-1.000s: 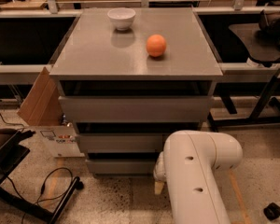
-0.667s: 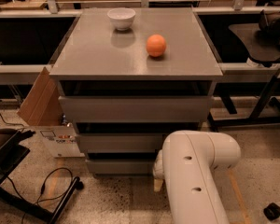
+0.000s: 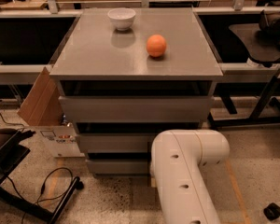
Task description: Open bottom drawer
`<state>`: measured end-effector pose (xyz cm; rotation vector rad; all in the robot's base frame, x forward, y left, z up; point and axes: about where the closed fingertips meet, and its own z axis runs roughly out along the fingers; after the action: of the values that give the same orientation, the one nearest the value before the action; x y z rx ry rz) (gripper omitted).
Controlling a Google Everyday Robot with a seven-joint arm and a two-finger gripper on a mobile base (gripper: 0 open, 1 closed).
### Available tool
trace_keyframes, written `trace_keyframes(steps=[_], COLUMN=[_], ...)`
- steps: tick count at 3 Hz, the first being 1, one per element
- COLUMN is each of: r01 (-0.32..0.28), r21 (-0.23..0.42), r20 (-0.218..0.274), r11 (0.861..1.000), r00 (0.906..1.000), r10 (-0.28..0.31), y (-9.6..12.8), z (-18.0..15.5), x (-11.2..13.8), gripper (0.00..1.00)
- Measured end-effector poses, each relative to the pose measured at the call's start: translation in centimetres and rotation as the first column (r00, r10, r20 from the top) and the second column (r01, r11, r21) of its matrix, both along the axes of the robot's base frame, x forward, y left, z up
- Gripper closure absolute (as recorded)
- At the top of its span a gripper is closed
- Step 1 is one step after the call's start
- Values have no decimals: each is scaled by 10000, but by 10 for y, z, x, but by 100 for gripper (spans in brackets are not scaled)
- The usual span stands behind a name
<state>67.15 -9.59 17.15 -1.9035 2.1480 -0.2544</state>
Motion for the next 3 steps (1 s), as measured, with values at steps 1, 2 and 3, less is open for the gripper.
trace_keyframes(steps=[1,2,3], r01=[77,276,654], r21=[-305,-697,-853], r20=[-498,-1029,-1297], r11=[9995,9972,9942], r00=[9987,9941,9886], r10=[-92,-347,-762], y=[7,5,-9], z=[-5,8,58], x=[-5,-20,-60], gripper=[41,65,96])
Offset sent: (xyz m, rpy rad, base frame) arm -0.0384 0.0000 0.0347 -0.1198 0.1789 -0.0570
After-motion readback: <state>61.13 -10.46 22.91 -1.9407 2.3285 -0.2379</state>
